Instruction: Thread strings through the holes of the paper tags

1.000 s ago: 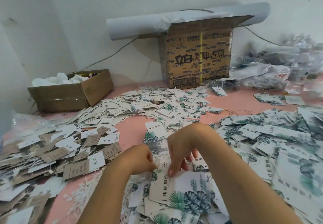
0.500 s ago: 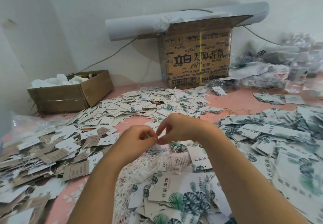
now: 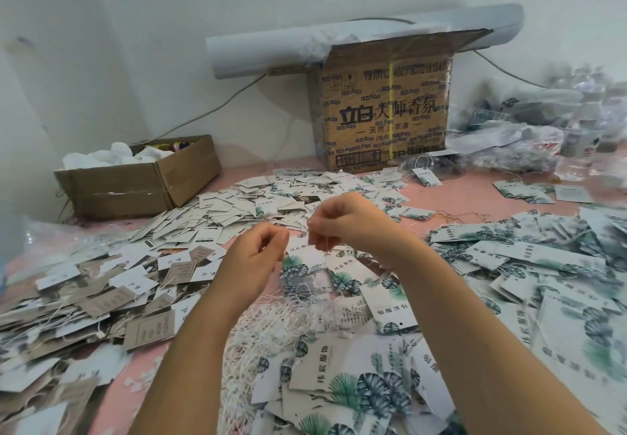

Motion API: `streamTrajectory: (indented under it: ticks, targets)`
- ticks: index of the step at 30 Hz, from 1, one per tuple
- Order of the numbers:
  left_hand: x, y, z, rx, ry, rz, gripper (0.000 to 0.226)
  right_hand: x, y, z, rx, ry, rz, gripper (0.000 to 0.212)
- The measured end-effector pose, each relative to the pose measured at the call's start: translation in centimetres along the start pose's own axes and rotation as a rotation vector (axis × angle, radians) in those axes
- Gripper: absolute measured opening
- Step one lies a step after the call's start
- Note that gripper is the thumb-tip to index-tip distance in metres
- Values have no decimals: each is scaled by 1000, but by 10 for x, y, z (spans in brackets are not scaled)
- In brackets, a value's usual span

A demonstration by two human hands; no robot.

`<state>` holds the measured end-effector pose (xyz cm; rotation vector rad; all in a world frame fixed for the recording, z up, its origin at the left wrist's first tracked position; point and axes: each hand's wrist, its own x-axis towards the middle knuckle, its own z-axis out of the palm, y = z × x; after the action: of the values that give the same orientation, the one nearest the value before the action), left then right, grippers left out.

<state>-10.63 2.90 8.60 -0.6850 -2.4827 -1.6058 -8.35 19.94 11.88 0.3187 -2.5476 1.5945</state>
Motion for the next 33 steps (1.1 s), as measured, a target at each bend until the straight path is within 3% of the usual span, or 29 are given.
streamTrajectory:
  ticks: [4,7,11,14,18,21,24,28,33]
  targets:
    - [2,-3,-2,-95,52,0,22,0,3,-5,136,12,97,28]
    - [3,-6,-3,-139,91,2,21,0,6,-7,-93,-17,137,27]
    - [2,-6,-1,-178,80,43,10,-2,4,-7,-410,-266,181,17]
    - [3,-5,7,-132,59,86,9,1,6,4,-221,-261,107,40]
    - [3,-10,17,-115,96,118,14,3,15,16,116,-276,48,26]
    - [2,-28,21,-127,180,71,14,13,33,19,-107,-93,126,19]
    - [-1,-49,28,25,212,27,16,17,50,20,-444,58,135,38]
    - [-4,-72,35,217,148,-25,26,17,63,30,-609,-113,166,75]
    - [-5,-81,37,271,68,-63,34,17,62,40,-745,-84,168,71]
